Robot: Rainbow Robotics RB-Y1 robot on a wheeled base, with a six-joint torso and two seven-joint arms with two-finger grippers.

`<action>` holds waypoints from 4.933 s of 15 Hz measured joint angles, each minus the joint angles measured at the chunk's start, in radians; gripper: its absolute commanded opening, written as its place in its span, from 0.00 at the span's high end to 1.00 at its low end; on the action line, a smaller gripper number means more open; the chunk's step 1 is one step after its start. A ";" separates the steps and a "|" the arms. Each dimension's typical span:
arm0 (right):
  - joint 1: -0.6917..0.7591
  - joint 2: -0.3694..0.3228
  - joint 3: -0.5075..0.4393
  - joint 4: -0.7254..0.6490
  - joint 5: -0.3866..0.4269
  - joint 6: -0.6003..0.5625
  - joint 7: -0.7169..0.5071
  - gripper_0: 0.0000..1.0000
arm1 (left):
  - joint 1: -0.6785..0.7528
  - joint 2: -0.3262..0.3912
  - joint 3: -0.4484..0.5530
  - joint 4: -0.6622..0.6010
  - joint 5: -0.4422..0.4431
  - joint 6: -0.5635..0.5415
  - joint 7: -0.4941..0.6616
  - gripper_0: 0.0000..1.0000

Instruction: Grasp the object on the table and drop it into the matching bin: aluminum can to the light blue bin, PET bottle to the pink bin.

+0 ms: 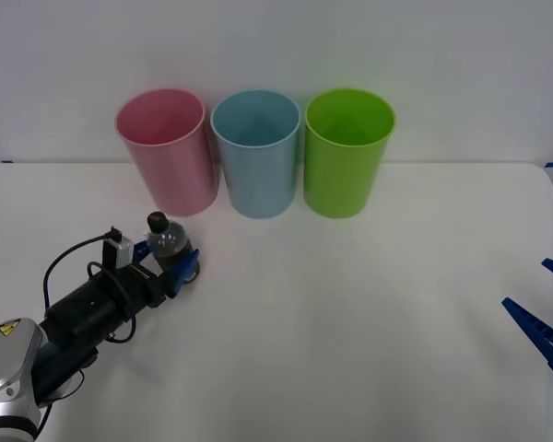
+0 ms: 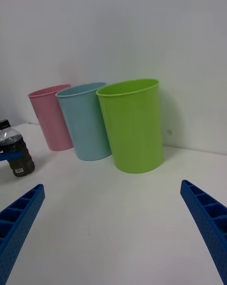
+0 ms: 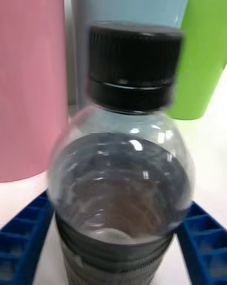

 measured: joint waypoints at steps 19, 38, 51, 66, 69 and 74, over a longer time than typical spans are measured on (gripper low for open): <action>0.000 0.000 0.000 0.000 0.000 0.000 0.000 0.00 | 0.023 0.163 0.046 -0.016 0.187 -0.065 0.058 1.00; 0.000 0.000 0.000 0.000 0.000 0.000 0.000 0.00 | -0.063 0.242 0.150 -0.410 0.144 -0.015 0.627 1.00; 0.000 0.000 0.000 0.000 0.000 0.000 0.000 0.00 | -0.380 0.242 0.115 -0.174 -0.119 0.056 0.690 1.00; 0.000 0.000 0.000 0.000 0.000 0.000 0.000 0.00 | -0.616 0.201 0.060 0.062 -0.288 0.125 0.669 0.95; 0.000 0.000 0.000 0.000 0.000 0.000 0.000 0.00 | -0.617 0.201 0.052 0.062 -0.287 0.129 0.668 0.29; 0.000 0.000 0.000 0.000 0.000 0.000 0.000 0.00 | -0.617 0.201 0.042 0.061 -0.278 0.129 0.667 0.00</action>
